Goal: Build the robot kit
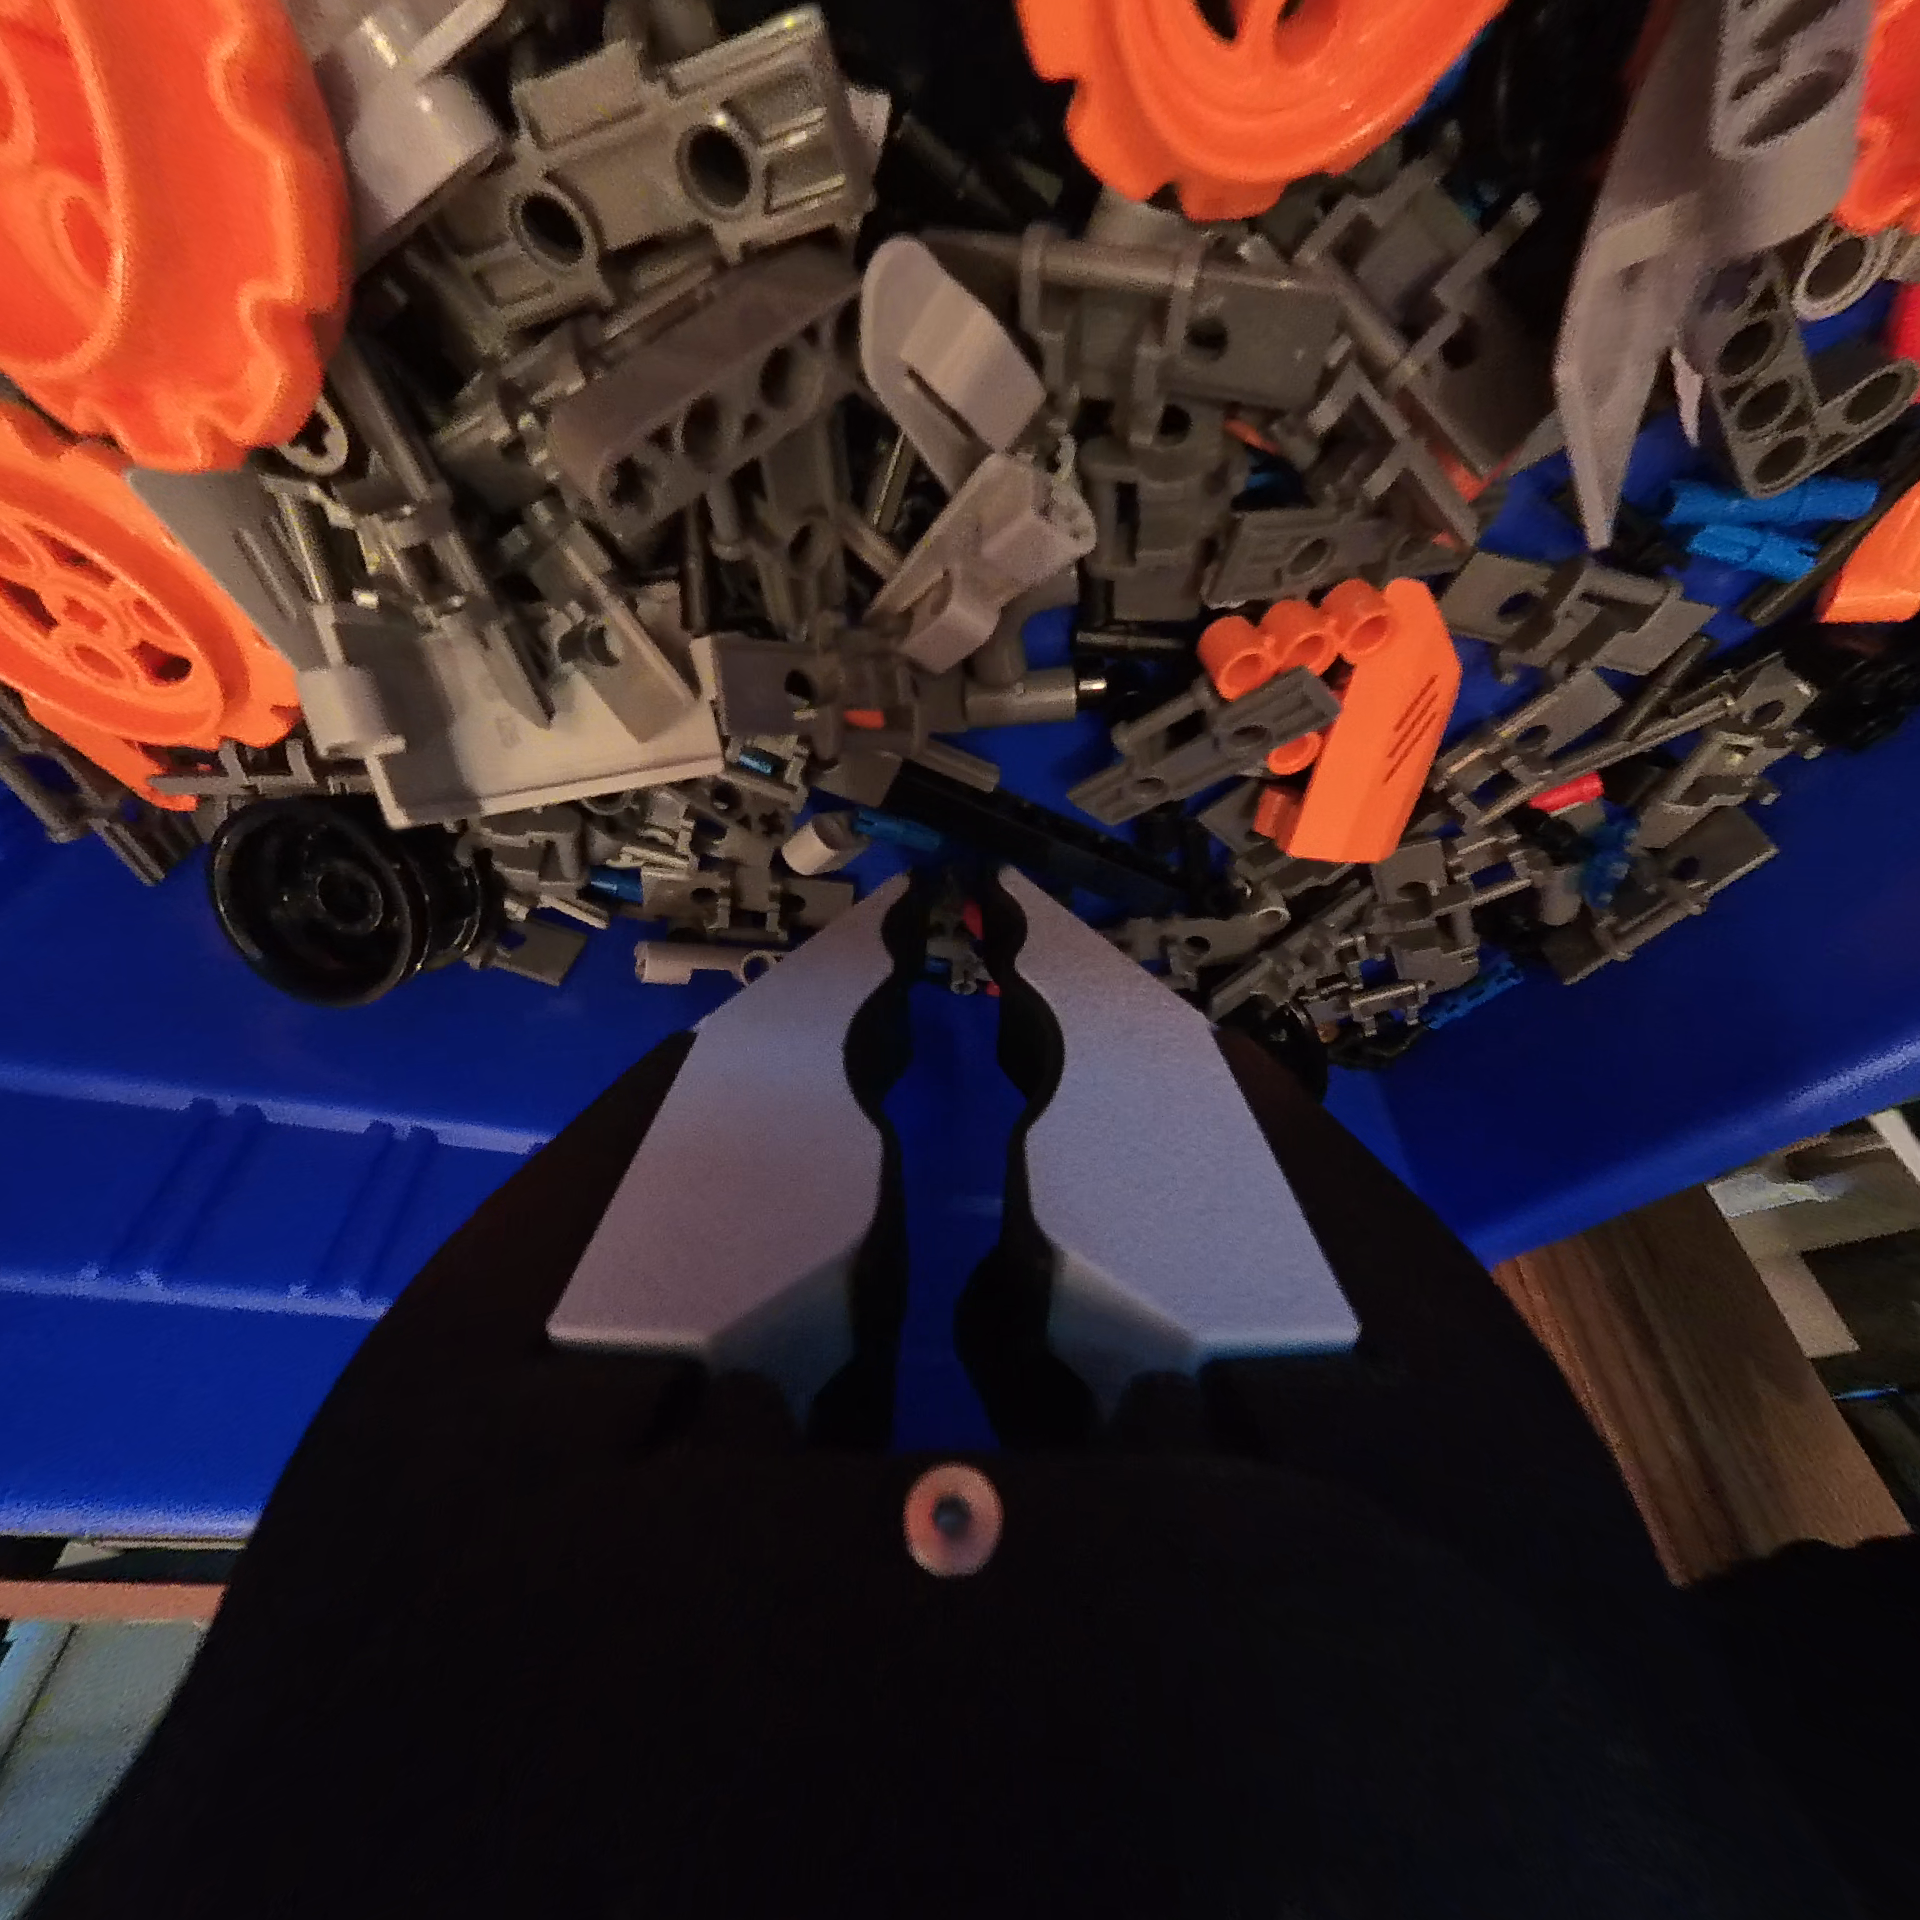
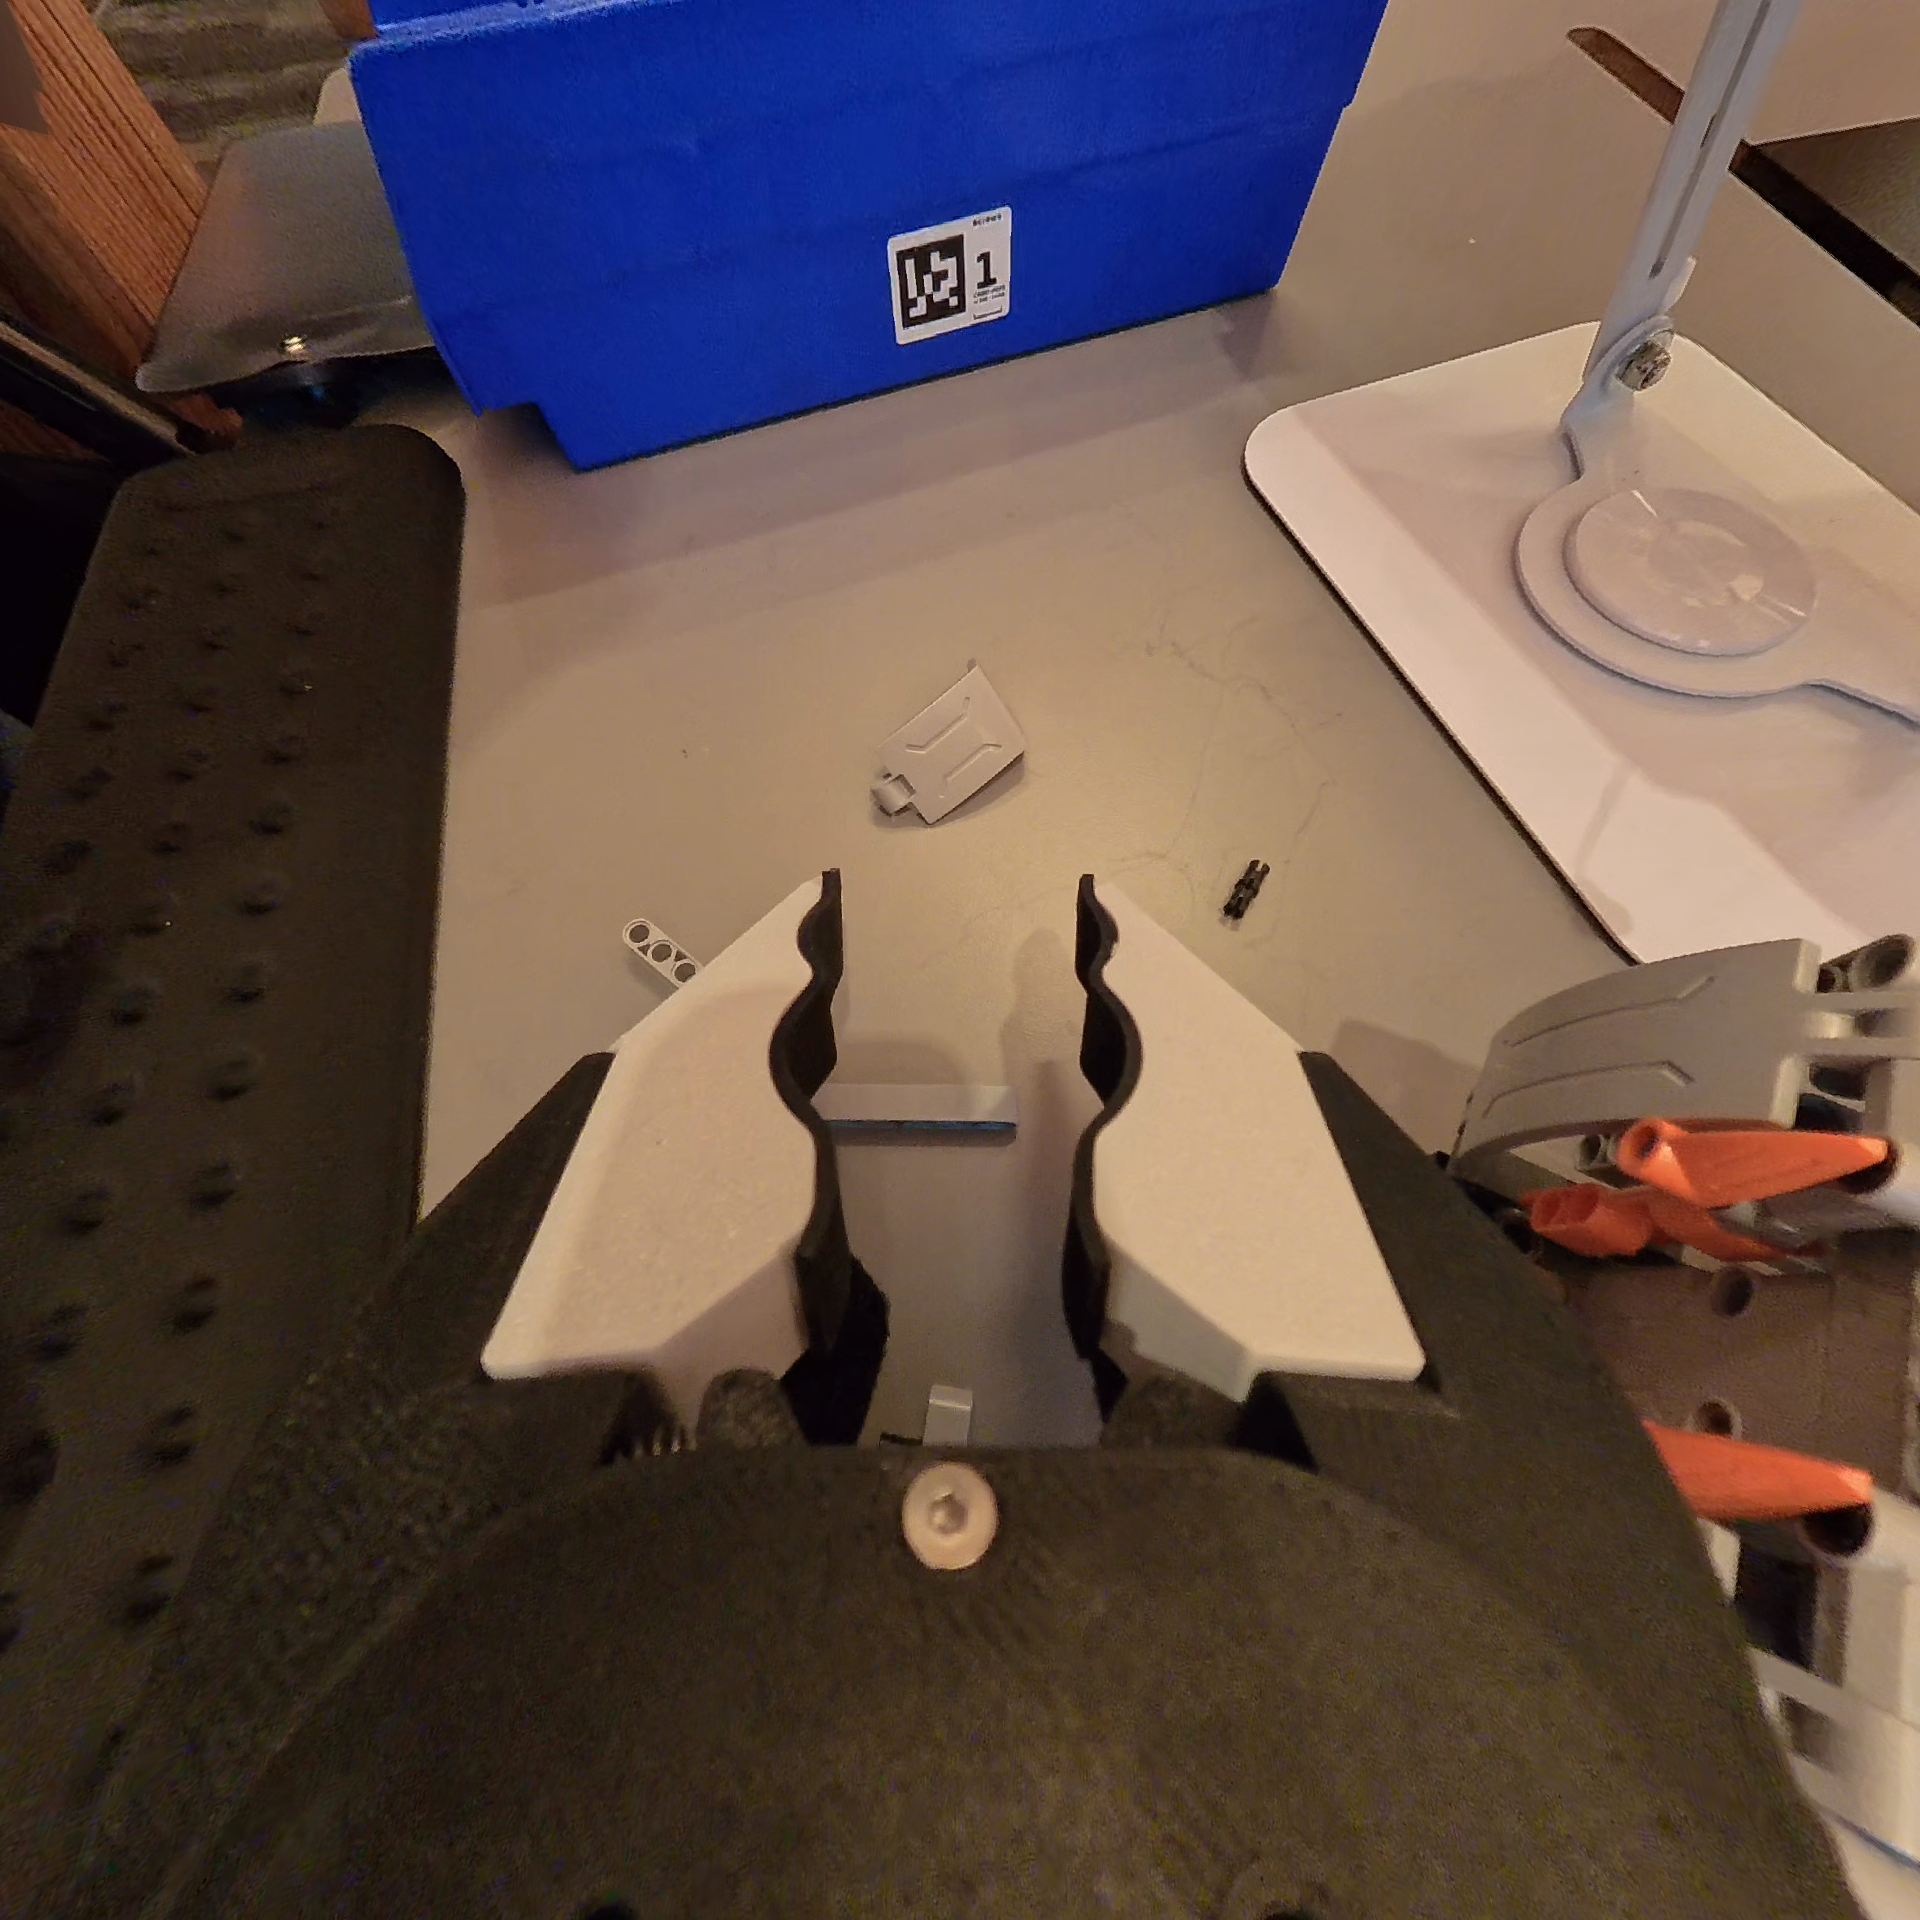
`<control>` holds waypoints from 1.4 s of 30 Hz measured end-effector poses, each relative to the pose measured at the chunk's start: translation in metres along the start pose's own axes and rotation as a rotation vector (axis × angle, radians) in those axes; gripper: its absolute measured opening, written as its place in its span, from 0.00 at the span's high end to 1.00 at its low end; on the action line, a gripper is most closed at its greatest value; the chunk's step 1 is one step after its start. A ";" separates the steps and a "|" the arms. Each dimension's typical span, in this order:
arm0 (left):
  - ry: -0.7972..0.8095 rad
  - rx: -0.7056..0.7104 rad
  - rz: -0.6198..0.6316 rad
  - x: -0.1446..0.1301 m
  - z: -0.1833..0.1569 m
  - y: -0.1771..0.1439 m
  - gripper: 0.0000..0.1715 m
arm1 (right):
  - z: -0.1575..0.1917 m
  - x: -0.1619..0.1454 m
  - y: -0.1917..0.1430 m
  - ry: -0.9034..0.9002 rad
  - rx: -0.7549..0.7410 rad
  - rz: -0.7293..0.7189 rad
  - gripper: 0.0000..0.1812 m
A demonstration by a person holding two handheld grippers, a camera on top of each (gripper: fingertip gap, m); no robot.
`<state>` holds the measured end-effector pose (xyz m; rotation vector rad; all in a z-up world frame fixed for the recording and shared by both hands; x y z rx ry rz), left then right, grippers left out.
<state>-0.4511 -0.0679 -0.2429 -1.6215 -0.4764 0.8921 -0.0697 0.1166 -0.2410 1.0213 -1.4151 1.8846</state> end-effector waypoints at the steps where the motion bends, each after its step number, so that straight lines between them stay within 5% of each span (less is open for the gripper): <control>1: -0.008 -0.005 -0.003 -0.001 0.001 0.000 0.96 | 0.000 0.000 0.000 -0.001 0.000 0.000 0.76; 8: -0.034 -0.038 -0.125 -0.010 0.002 -0.017 0.96 | 0.001 0.001 -0.001 -0.006 0.001 -0.004 0.76; 13: -0.040 -0.054 -0.343 -0.018 0.001 -0.047 0.96 | 0.003 0.002 -0.001 -0.018 -0.001 -0.008 0.76; 20: 0.145 -0.028 -0.689 -0.001 -0.030 -0.108 0.96 | 0.012 0.009 -0.007 -0.075 -0.011 -0.043 0.76; 28: 0.306 0.016 -0.865 0.046 -0.082 -0.168 0.96 | 0.024 0.017 -0.015 -0.128 0.000 -0.089 0.77; 35: 0.265 0.094 -0.877 0.118 -0.122 -0.182 0.96 | 0.026 0.022 -0.024 -0.098 0.037 -0.145 0.76; 42: 0.085 0.082 -1.142 0.190 -0.164 -0.169 0.96 | 0.027 0.024 -0.027 -0.087 0.059 -0.168 0.78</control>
Point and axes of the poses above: each gripper's, where its closed fingertips meet, y out along the fingers, x out of its top, z = x × y across the jaws, the point moved 9 cm from there along -y, back along the fingers, and after that the axes turned 8 degrees about y, right-handed, at the moved point
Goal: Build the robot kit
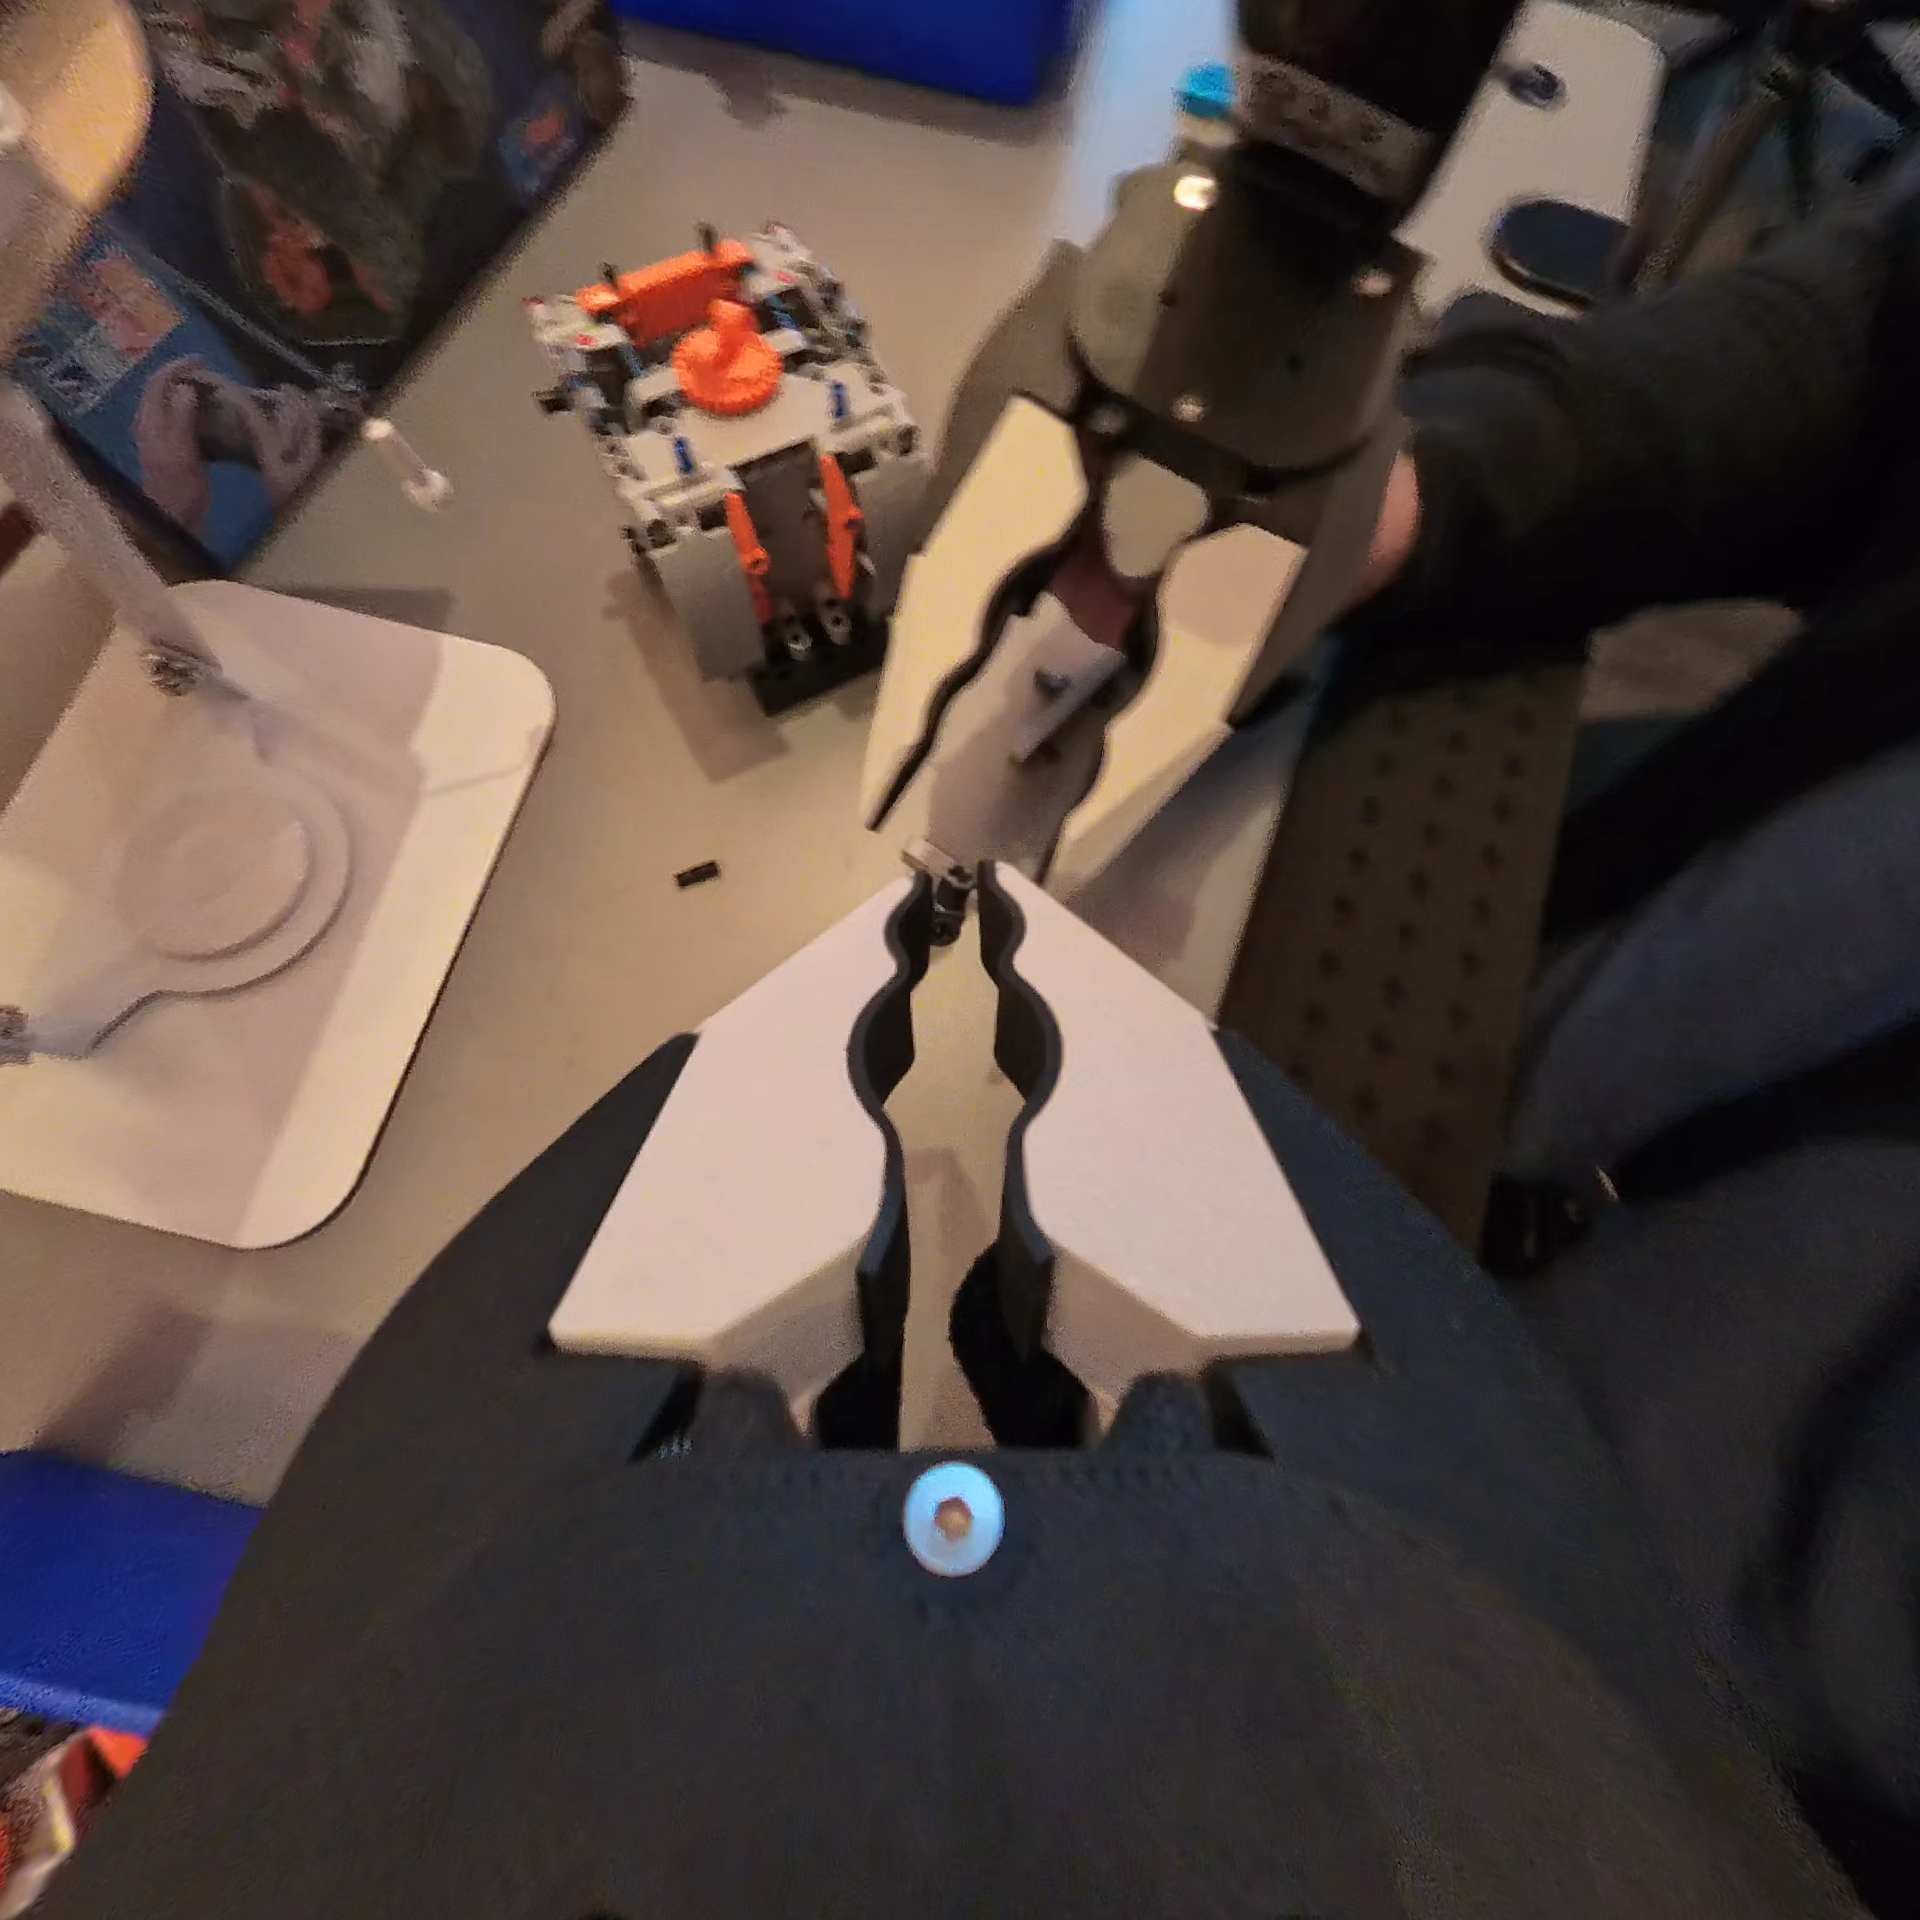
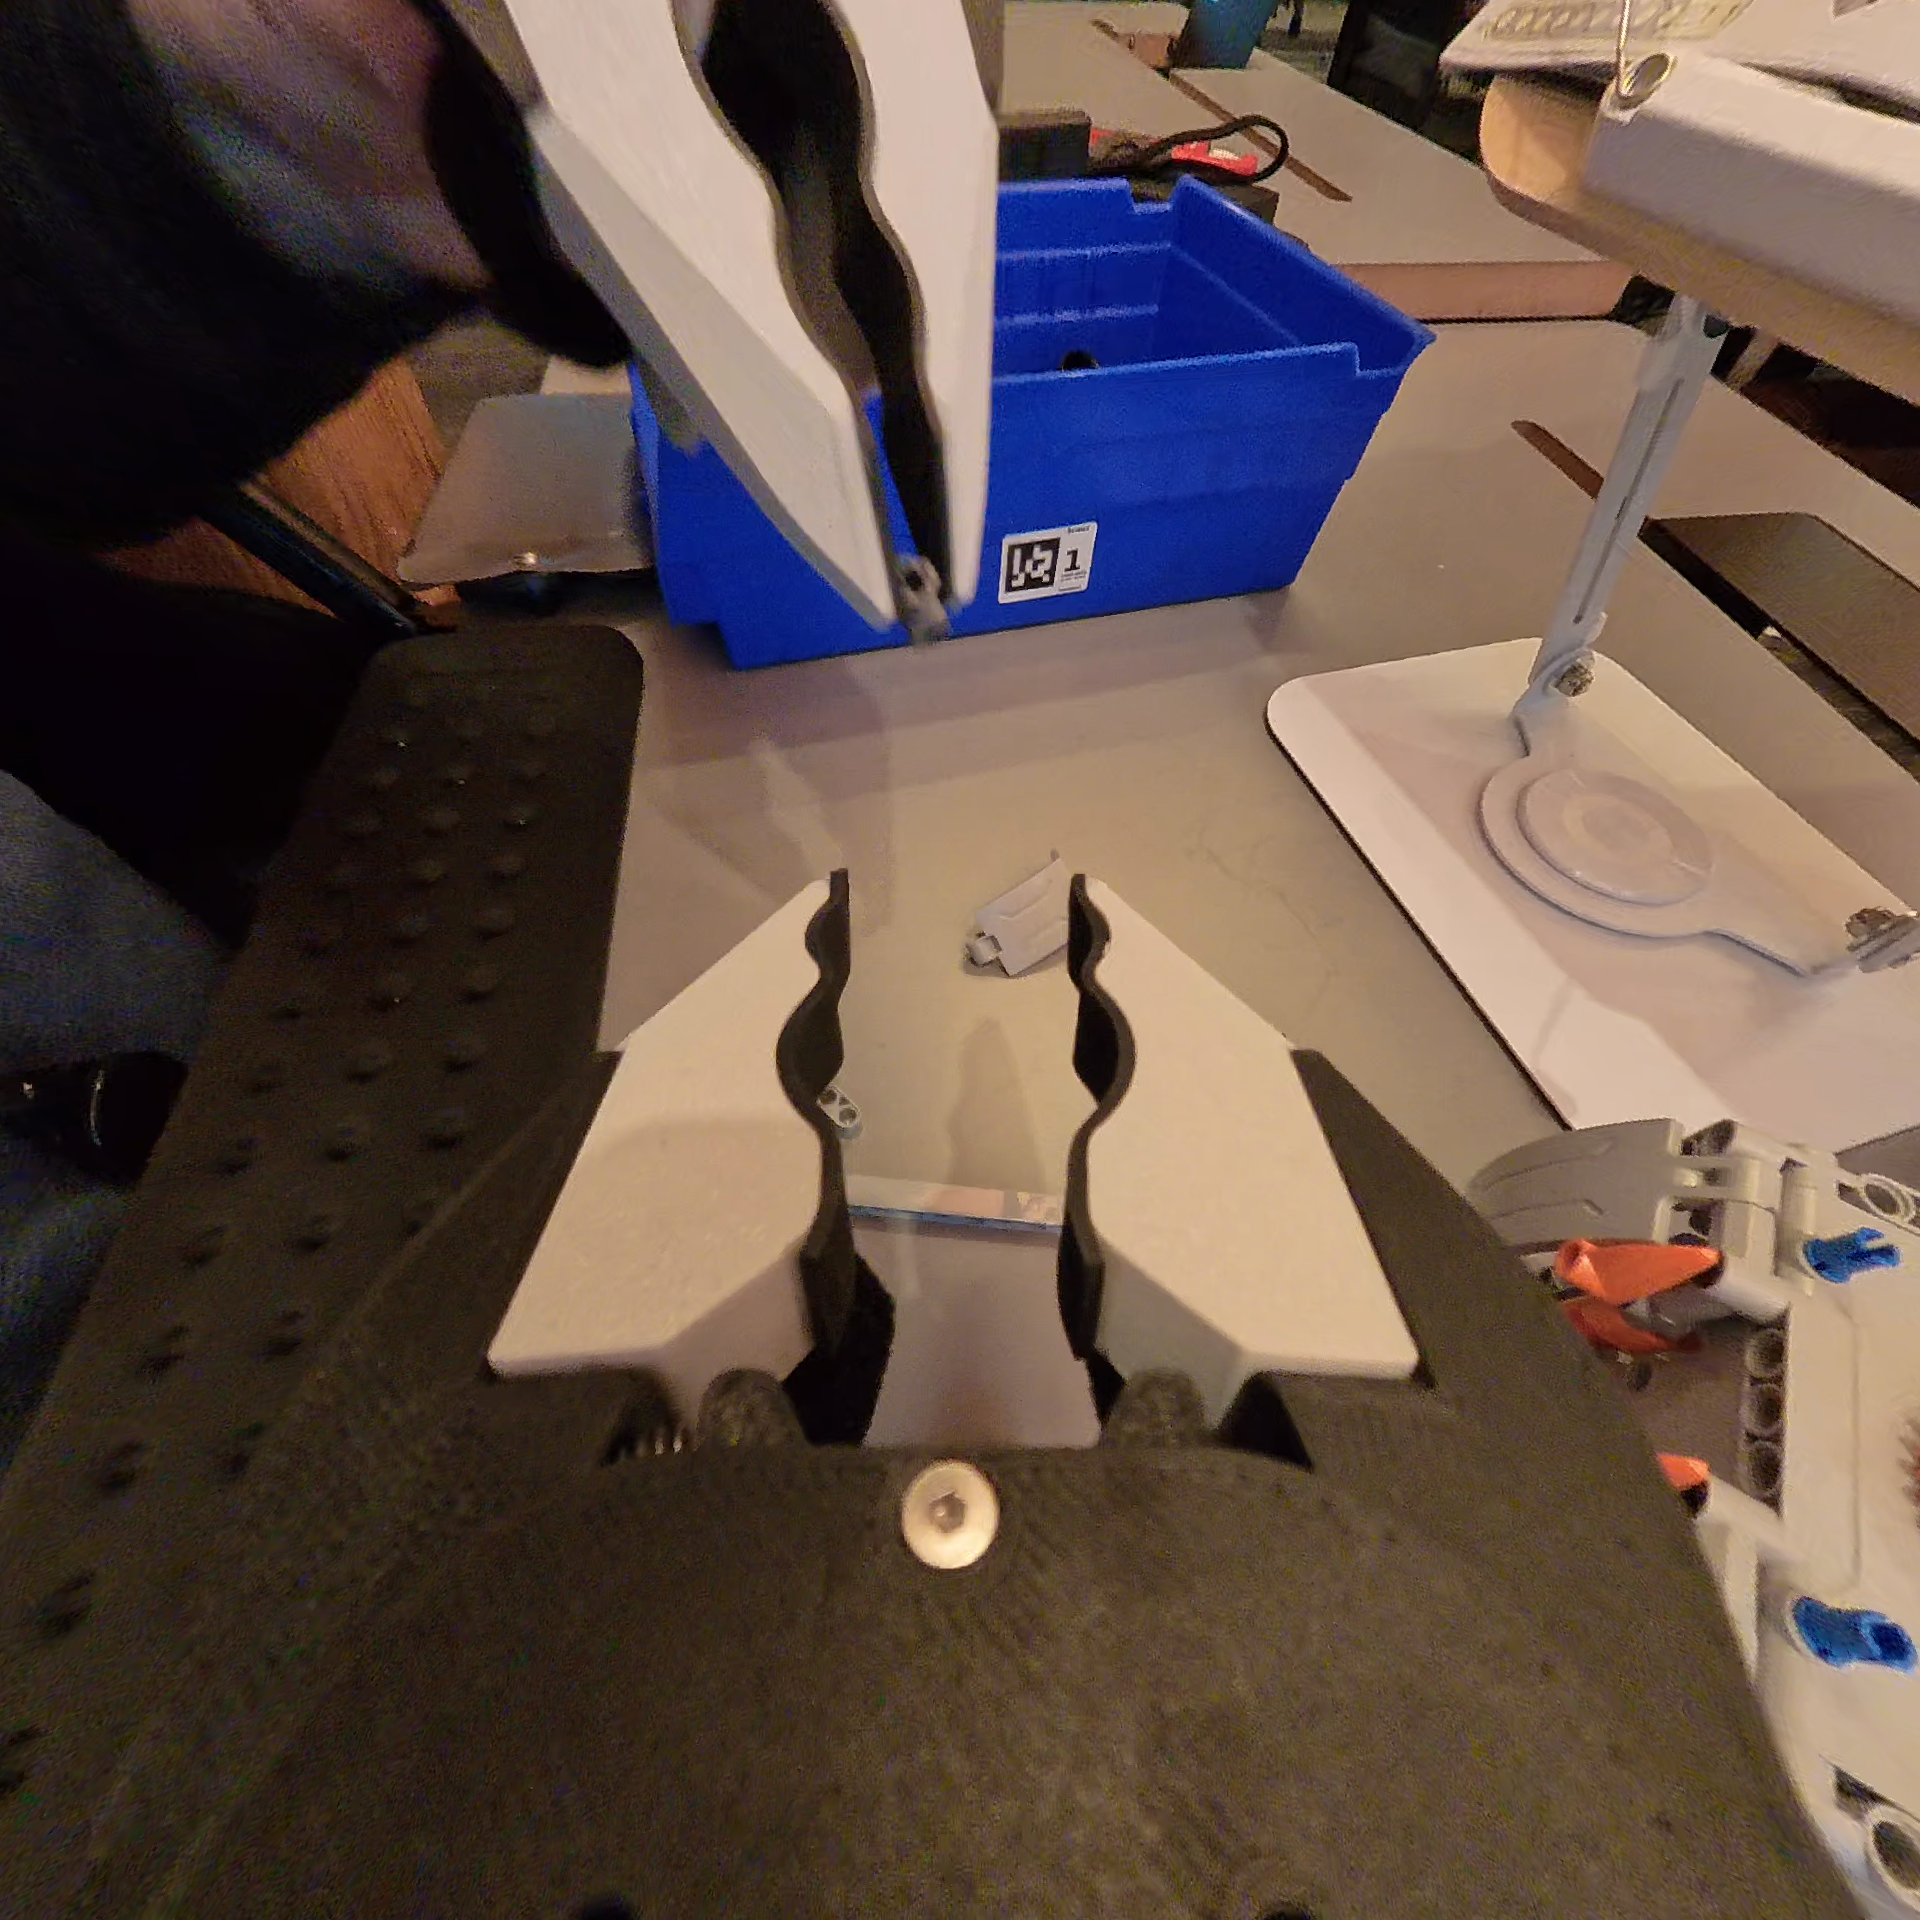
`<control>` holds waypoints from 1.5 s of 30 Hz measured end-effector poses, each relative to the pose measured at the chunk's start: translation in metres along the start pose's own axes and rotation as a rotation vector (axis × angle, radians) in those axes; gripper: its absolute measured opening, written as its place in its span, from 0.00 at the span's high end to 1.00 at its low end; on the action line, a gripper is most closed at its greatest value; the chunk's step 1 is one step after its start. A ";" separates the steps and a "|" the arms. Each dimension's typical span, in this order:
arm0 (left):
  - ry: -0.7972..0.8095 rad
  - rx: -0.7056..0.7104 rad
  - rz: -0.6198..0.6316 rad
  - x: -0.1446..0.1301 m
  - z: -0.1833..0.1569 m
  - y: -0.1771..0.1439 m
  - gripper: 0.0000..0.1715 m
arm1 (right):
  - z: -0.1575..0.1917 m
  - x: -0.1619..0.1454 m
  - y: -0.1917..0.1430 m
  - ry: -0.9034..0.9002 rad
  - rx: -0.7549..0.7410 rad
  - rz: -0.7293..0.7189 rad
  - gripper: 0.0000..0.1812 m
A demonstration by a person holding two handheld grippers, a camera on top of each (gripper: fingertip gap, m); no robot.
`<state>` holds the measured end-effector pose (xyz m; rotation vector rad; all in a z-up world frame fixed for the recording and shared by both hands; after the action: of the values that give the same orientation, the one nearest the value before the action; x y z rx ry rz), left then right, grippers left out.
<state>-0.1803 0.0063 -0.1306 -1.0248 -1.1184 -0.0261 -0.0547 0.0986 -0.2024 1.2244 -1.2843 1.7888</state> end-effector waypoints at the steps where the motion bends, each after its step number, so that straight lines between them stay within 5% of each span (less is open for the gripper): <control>1: -0.014 0.032 -0.024 -0.002 -0.001 0.007 0.96 | 0.000 0.001 -0.001 0.003 0.005 -0.009 0.79; 14: -0.301 -0.053 -0.462 -0.016 0.011 0.034 0.97 | -0.002 0.002 -0.004 -0.046 -0.076 0.001 0.84; 24: -0.509 -0.300 -0.739 -0.032 0.025 0.051 0.97 | -0.006 0.011 -0.018 -0.073 -0.198 -0.088 0.87; 45: -0.408 -0.298 -0.688 -0.033 0.020 0.061 0.97 | -0.005 0.012 -0.021 -0.054 -0.114 -0.089 0.96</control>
<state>-0.1808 0.0393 -0.1950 -0.8770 -1.8428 -0.5688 -0.0427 0.1100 -0.1841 1.2535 -1.3216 1.6081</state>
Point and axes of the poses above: each gripper's, where its closed fingertips meet, y out along the fingers, x out of its top, z = x × y across the jaws, the point moved 9 cm from there along -y, back along the fingers, and after that the axes turned 8 degrees about y, right-handed, at the moved point
